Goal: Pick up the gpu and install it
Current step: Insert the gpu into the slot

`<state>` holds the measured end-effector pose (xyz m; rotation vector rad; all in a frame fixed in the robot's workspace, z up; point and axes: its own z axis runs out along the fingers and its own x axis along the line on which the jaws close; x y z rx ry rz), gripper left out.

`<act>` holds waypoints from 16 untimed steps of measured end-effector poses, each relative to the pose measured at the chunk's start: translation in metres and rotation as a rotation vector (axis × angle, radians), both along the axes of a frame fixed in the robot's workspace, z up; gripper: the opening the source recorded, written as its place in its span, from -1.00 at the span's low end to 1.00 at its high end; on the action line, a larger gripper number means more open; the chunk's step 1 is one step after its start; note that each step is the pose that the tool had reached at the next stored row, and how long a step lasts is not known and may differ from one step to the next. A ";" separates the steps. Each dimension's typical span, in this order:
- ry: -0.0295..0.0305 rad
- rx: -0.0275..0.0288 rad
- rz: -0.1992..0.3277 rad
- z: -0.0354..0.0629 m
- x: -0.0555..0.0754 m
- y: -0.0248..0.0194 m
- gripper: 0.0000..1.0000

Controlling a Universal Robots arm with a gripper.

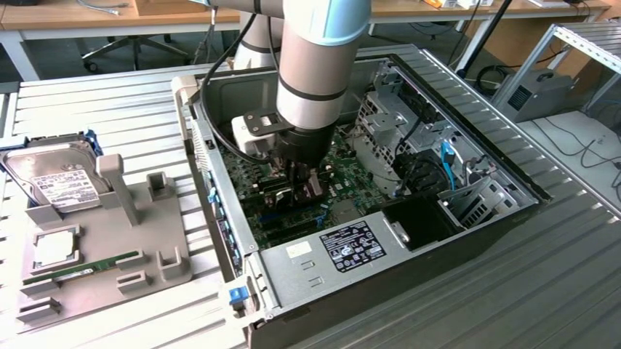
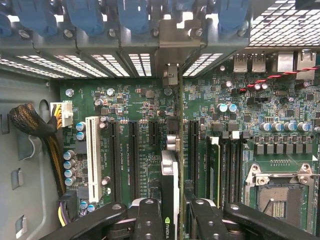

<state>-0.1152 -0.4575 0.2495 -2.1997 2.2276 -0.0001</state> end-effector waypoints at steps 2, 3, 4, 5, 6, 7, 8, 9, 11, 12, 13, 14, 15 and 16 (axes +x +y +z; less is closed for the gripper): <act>-0.0001 0.0000 0.000 0.0000 0.000 0.0000 -0.47; 0.0002 0.0000 0.000 0.0000 0.000 0.0000 -0.47; 0.0002 -0.0001 0.000 0.0000 0.000 0.0000 -0.44; 0.0000 0.0000 0.000 0.0000 0.000 0.0000 -0.44; 0.0000 0.0000 0.000 0.0000 0.000 0.0000 -0.32; 0.0000 0.0000 0.000 0.0000 0.000 0.0000 -0.32; 0.0000 0.0000 0.000 0.0001 0.000 0.0000 -0.32; 0.0002 -0.0003 0.000 0.0006 0.000 0.0000 -0.32; 0.0000 -0.0001 0.000 0.0030 0.000 0.0000 -0.32; 0.0000 -0.0001 0.000 0.0050 0.000 0.0001 -0.32; 0.0000 -0.0001 0.000 0.0073 0.000 0.0002 -0.32; 0.0000 -0.0004 0.000 0.0100 0.000 0.0003 -0.32; 0.0000 -0.0006 0.000 0.0142 0.000 0.0005 -0.32; 0.0000 -0.0007 0.000 0.0175 0.000 0.0005 -0.32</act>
